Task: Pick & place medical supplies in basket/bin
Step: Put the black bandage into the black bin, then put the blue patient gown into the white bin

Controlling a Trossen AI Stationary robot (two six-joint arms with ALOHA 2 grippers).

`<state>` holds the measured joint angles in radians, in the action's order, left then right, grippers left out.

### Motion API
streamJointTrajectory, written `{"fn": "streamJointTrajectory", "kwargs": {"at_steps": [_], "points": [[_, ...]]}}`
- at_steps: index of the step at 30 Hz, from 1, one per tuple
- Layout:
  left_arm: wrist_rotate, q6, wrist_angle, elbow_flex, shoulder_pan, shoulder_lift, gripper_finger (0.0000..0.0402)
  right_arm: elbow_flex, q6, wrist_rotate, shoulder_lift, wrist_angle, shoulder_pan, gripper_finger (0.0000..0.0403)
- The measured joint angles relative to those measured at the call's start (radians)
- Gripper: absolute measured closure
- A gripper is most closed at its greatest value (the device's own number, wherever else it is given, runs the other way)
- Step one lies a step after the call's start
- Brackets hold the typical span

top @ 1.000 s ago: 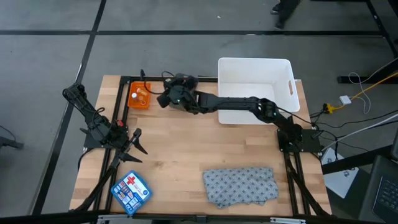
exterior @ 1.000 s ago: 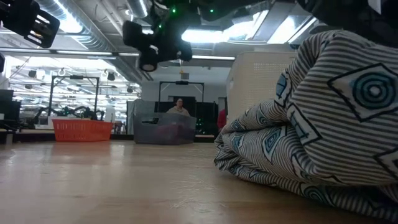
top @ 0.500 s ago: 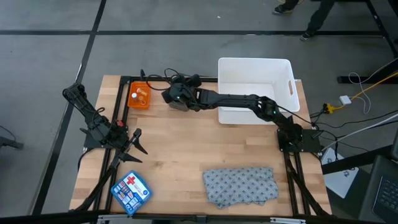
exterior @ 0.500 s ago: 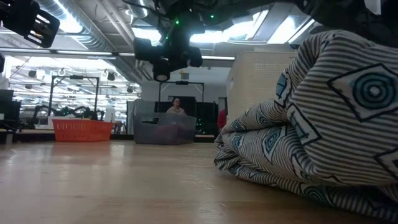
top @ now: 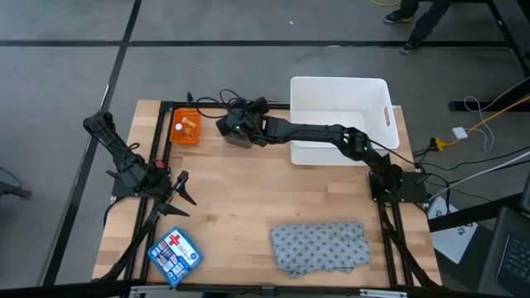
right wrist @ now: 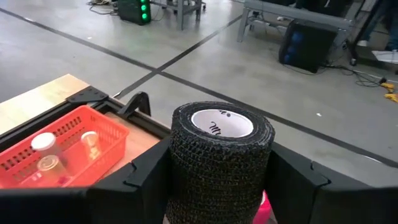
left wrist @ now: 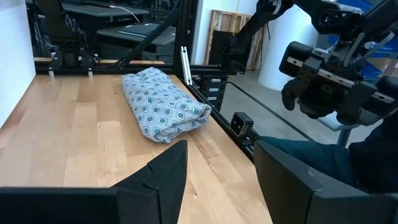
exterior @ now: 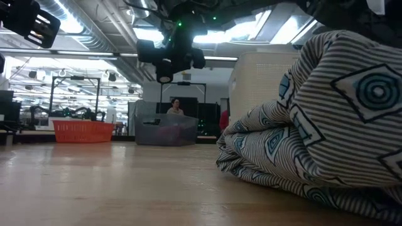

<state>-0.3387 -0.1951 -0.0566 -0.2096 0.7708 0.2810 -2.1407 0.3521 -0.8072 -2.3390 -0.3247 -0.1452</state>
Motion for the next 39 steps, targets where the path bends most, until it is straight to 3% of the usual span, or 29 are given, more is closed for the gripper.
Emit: {"fn": "streamJointTrajectory", "kwargs": {"at_steps": [10,25,39], "points": [[0.001,-0.003,0.000,0.000,0.000,0.000,0.0219,0.000,0.001,-0.007,0.000,0.000,0.000,0.0114],[0.001,-0.003,0.000,0.000,0.000,0.000,0.0219,0.000,0.007,0.005,0.000,-0.005,0.005,0.0120],[-0.006,-0.002,-0.026,0.000,0.000,0.000,0.0219,0.001,-0.086,0.367,0.000,-0.006,0.105,0.0120]]}}
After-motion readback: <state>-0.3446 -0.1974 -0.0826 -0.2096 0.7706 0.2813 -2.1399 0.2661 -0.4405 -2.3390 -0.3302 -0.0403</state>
